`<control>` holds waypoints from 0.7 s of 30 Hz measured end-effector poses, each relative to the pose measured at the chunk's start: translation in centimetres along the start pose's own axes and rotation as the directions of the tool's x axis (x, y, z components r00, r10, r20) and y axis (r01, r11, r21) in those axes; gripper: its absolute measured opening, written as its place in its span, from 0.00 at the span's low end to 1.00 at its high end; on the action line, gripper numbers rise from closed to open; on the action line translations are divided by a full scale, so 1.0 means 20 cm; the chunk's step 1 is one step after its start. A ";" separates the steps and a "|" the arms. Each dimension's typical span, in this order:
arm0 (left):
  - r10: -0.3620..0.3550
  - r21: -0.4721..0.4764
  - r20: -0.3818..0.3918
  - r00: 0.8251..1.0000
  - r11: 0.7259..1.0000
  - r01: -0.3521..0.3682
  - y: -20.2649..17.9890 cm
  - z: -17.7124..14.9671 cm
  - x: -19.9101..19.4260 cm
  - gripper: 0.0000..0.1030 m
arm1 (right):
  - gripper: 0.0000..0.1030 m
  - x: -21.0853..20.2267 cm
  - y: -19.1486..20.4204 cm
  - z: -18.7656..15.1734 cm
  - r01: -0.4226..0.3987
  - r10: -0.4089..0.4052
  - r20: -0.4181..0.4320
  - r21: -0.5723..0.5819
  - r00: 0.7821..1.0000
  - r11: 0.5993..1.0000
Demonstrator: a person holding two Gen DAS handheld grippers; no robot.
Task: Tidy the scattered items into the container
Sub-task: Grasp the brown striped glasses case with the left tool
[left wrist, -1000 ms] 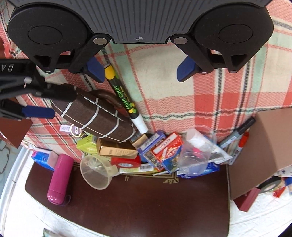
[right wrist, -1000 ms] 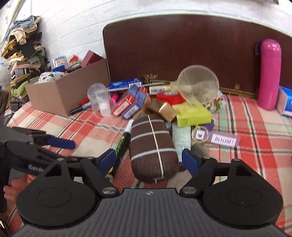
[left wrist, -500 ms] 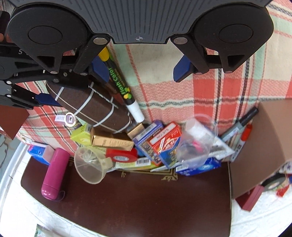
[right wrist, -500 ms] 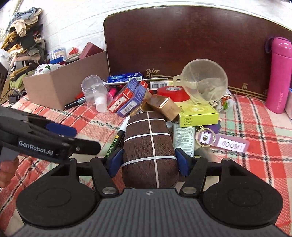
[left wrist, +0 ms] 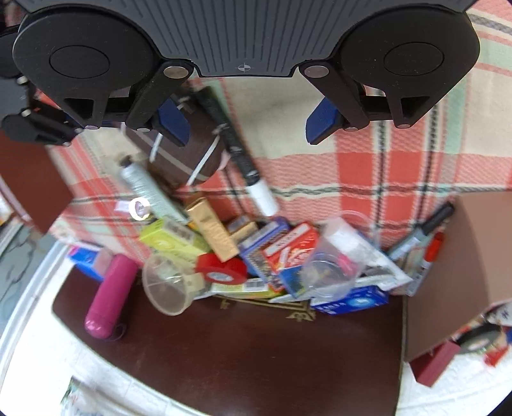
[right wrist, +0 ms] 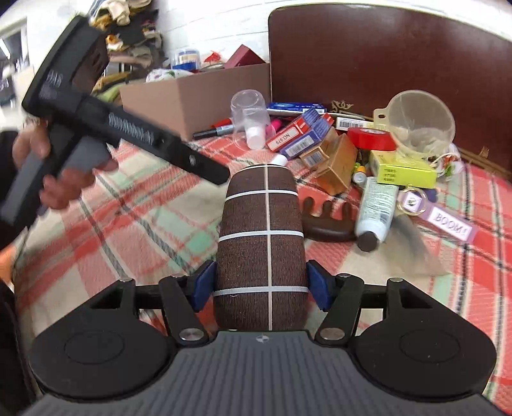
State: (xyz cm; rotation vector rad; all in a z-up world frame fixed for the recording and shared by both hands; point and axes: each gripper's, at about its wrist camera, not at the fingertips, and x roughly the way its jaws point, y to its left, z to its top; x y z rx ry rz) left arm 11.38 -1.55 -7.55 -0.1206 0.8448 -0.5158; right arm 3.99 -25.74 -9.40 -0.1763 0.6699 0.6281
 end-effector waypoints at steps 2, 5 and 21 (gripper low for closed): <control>-0.041 0.021 -0.012 0.999 0.999 0.041 -0.03 0.02 0.03 0.88 | 0.79 -0.02 -0.01 -0.01 0.049 -0.049 -0.009 0.004 0.999 0.999; -0.075 0.045 -0.037 0.997 0.996 0.076 -0.08 0.04 0.08 0.88 | 0.79 -0.05 -0.01 -0.04 0.076 -0.076 -0.020 0.033 0.997 0.997; -0.159 0.087 -0.094 0.983 0.982 0.167 -0.13 -0.04 0.15 0.67 | 0.69 -0.07 -0.03 -0.11 0.137 -0.130 -0.072 0.096 0.989 0.986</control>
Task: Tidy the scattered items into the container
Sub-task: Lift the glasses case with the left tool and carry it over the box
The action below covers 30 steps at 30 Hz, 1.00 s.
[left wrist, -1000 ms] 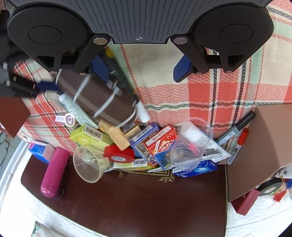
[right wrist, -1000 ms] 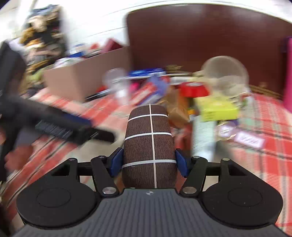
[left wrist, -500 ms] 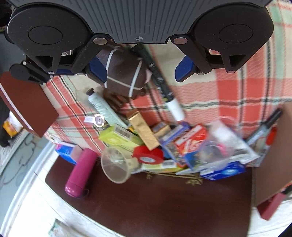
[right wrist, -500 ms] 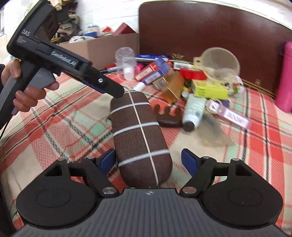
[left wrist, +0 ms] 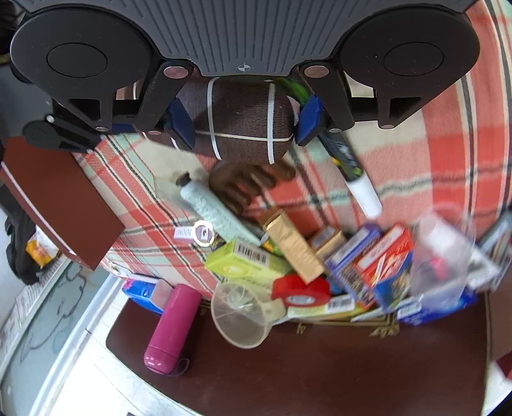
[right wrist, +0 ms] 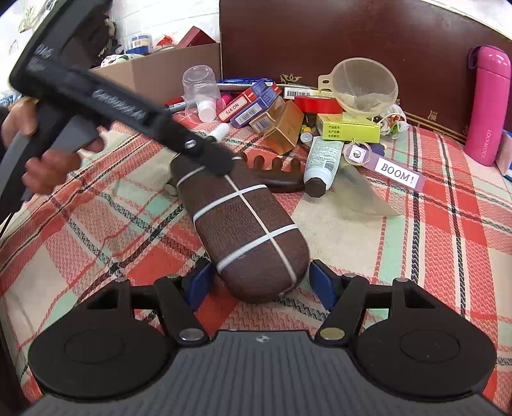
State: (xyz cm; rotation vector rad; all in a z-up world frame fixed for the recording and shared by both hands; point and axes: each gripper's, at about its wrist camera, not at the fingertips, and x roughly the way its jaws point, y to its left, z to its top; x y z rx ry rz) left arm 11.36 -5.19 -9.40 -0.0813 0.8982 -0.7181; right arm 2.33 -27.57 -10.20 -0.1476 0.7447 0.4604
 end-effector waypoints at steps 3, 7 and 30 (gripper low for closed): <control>-0.019 -0.023 -0.006 1.000 1.000 0.019 0.01 -0.08 -0.06 0.66 | 0.67 -0.01 -0.01 -0.01 0.010 -0.010 0.002 0.020 1.000 1.000; -0.040 -0.042 -0.009 0.999 0.998 0.040 0.02 -0.13 -0.08 0.77 | 0.68 -0.04 -0.05 -0.03 0.007 -0.008 0.010 0.095 1.000 0.995; -0.031 -0.003 -0.021 0.999 1.000 0.031 -0.01 -0.12 -0.01 0.81 | 0.74 0.06 -0.04 0.05 -0.034 0.035 0.008 -0.087 0.999 0.996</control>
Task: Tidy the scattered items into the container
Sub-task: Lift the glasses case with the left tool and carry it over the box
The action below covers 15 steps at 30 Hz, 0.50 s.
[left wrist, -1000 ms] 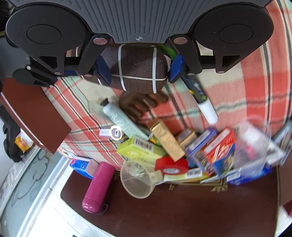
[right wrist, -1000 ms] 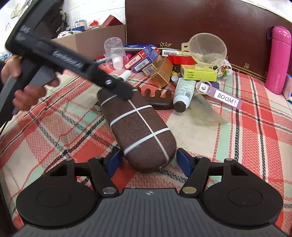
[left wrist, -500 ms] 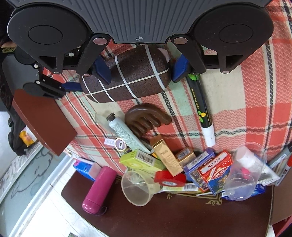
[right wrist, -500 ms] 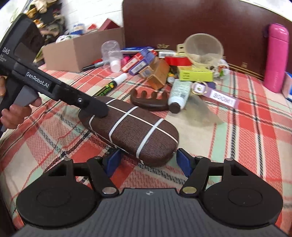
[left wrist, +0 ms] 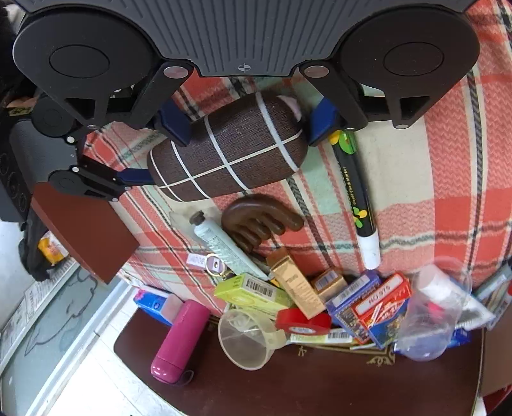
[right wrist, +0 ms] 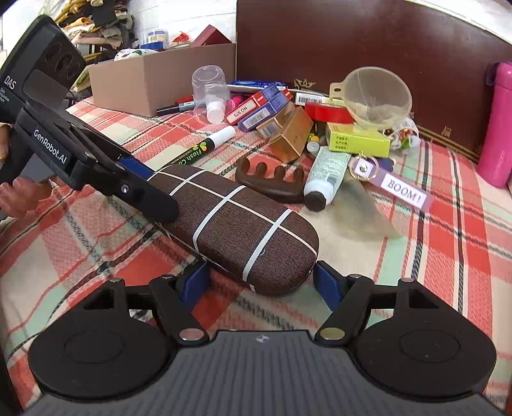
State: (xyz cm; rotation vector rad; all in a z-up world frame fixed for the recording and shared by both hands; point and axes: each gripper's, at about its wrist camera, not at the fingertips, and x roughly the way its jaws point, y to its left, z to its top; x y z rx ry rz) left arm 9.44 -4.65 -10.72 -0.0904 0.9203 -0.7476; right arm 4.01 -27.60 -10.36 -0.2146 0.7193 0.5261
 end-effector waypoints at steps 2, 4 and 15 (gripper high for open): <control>0.010 0.006 0.005 1.000 1.000 -0.010 -0.01 0.00 -0.01 0.79 | 0.74 0.00 0.01 0.01 0.015 -0.015 0.000 -0.007 1.000 1.000; 0.012 0.001 0.009 1.000 1.000 -0.012 0.00 0.00 -0.02 0.75 | 0.74 -0.01 0.04 0.01 0.037 -0.037 0.004 -0.028 0.999 0.999; 0.049 -0.070 0.103 0.993 0.997 -0.042 0.03 -0.04 -0.22 0.72 | 0.73 -0.05 0.14 0.09 0.035 -0.033 0.031 -0.086 0.999 0.996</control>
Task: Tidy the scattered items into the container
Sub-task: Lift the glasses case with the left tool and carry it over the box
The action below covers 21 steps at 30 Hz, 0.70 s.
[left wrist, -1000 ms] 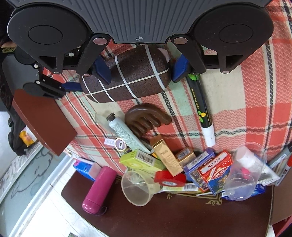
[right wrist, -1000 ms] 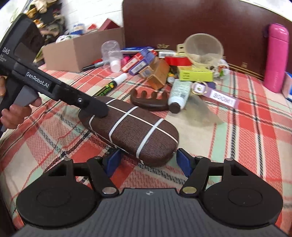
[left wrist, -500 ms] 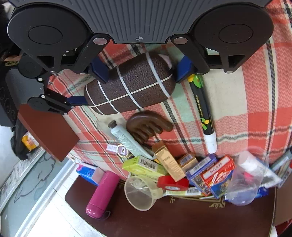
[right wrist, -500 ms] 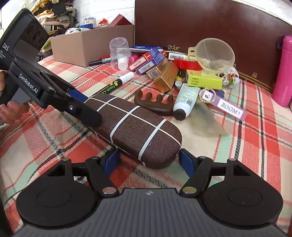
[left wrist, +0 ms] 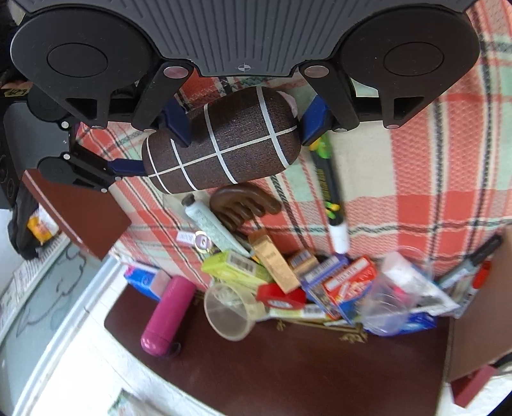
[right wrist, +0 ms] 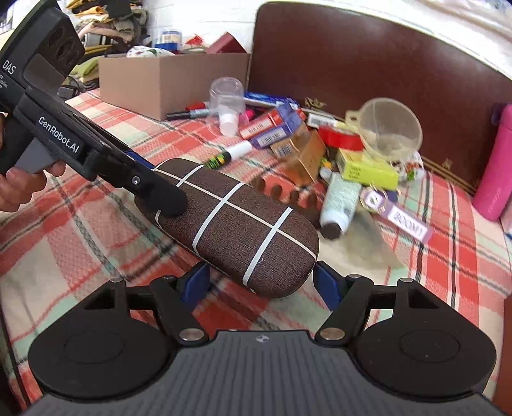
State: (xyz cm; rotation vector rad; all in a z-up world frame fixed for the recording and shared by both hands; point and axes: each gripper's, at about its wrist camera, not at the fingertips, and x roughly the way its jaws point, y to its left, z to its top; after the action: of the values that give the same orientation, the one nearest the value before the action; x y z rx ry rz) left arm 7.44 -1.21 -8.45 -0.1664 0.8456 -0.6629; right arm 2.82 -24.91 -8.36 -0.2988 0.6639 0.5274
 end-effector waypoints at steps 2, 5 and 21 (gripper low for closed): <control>0.017 -0.010 0.033 0.999 1.000 -0.017 0.02 0.01 -0.06 0.72 | 0.73 0.00 0.02 0.05 -0.015 0.015 0.006 -0.004 1.000 1.000; 0.051 -0.027 0.093 0.994 0.998 -0.049 0.05 0.04 -0.17 0.72 | 0.73 0.00 0.05 0.16 -0.040 0.040 0.028 -0.026 0.999 0.999; 0.322 -0.119 0.373 0.870 0.947 -0.300 0.42 0.30 -0.84 0.72 | 0.72 0.22 0.47 0.99 -0.135 0.178 0.180 -0.227 0.967 0.964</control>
State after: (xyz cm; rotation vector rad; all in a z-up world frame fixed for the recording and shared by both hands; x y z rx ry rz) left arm 7.92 14.80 3.05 -0.2006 0.4899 -0.2840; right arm 10.60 -7.20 2.82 -0.3909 0.4380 0.7732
